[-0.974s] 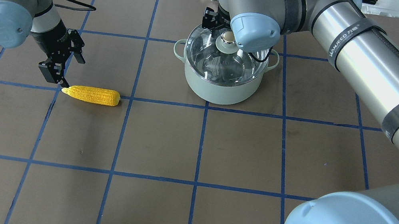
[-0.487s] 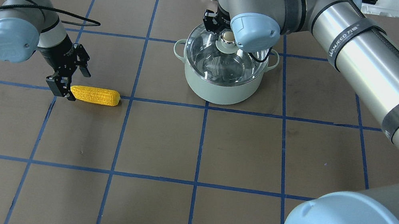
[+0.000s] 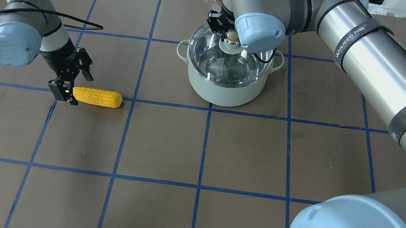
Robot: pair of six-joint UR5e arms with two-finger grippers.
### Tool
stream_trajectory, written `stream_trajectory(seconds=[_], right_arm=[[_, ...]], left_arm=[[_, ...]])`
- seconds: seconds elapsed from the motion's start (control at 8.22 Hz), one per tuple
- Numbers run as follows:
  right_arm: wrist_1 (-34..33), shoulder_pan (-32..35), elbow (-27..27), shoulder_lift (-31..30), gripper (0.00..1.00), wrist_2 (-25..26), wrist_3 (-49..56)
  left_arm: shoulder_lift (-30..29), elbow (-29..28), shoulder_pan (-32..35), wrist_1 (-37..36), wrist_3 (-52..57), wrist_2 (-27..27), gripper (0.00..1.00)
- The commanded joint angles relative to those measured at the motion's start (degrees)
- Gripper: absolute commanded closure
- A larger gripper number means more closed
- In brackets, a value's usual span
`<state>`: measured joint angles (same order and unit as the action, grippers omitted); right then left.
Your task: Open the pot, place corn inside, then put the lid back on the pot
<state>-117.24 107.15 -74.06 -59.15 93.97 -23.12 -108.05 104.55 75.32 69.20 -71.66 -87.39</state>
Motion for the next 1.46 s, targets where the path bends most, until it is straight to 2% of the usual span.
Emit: stream_trajectory(seconds=[0.0, 0.12, 0.37, 0.61, 0.73, 0.85, 0.97, 1.34], right_arm=[[0.1, -0.1, 0.6, -2.6, 0.74, -0.1, 1.2], [0.8, -0.5, 0.5, -5.2, 0.72, -0.6, 2.6], [9.8, -4.7, -1.0, -12.5, 0.74, -4.2, 5.8], [17.4, -8.2, -5.5, -20.8, 0.74, -3.1, 11.8], [19.8, -9.9, -7.3, -24.9, 0.74, -2.9, 12.4], [21.8, -10.9, -8.0, -27.6, 0.74, -2.7, 16.0], [26.1, -11.6, -8.1, -28.8, 0.76, -2.9, 17.2], [26.6, -12.4, -8.2, -29.2, 0.79, -3.8, 17.8]], left_arm=[[-2.0, 0.0, 0.0, -1.9, -1.8, 0.2, 0.00], [-2.0, 0.1, 0.0, -2.2, -1.8, 0.3, 0.00], [-2.2, 0.1, 0.0, -3.9, -1.8, 0.4, 0.00], [-3.5, 1.4, 0.0, -4.6, -1.8, 0.7, 0.00], [-4.4, 2.1, 0.0, -8.2, -1.9, 0.7, 0.00], [-4.3, 2.7, 0.0, -8.7, -1.9, 0.6, 0.00], [-4.4, 2.8, 0.0, -8.9, -1.9, 0.6, 0.00], [-4.7, 2.9, 0.5, -9.0, -3.6, 0.2, 0.00]])
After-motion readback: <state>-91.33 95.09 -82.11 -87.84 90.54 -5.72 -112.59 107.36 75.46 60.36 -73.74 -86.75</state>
